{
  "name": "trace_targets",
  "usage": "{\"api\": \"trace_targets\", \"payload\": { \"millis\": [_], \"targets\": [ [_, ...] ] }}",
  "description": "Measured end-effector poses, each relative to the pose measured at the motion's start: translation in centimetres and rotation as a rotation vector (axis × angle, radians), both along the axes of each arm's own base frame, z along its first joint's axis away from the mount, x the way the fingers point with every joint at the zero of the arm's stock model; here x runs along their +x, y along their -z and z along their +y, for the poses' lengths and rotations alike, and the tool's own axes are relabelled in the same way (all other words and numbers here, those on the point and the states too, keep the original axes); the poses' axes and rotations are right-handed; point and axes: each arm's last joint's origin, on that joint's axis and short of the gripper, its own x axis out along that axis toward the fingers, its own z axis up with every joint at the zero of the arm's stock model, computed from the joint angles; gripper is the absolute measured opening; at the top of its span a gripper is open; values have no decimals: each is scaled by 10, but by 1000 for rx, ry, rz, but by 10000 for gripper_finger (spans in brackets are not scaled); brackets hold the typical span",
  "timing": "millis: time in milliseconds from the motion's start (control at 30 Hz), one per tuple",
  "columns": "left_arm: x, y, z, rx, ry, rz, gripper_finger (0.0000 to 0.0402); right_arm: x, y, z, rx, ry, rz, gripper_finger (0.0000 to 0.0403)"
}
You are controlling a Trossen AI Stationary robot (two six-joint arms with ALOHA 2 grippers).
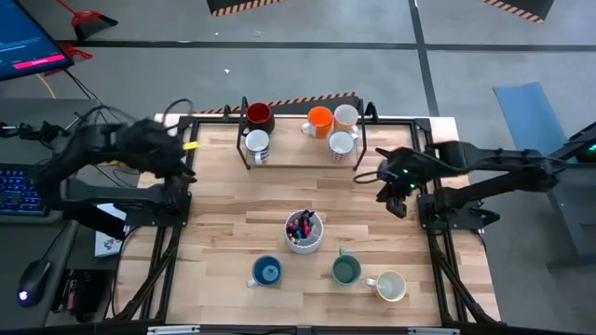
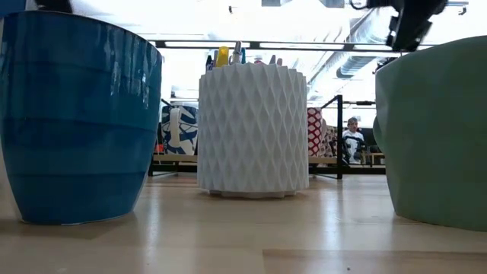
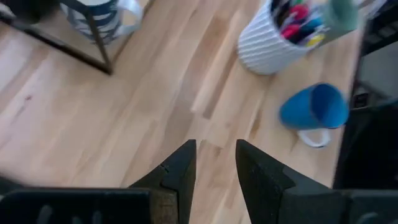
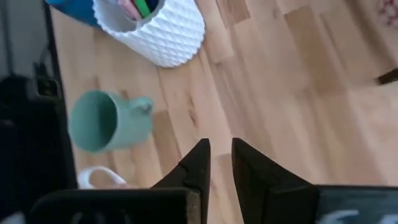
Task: Place coffee mugs
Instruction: Put the green mug on the shelf
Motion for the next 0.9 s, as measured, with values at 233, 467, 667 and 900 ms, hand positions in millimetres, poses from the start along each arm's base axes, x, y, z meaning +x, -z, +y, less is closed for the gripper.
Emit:
{"api": "trace_targets", "payload": {
  "millis": [233,467,667,900],
  "targets": [
    [-19,51,-9,-77,-32,-97,104,-13,42,14,4,5,-55,46],
    [-6,92,-8,-163,-56,-132,104,-15,72,21,47,79,-4,46],
    [10,105,-5,-132,-19,-164,104,-4,71,28,48,23,-101,46],
    [16,102,-4,-101,10,-204,104,17,63,44,10,-115,-300,45]
  ]
}}
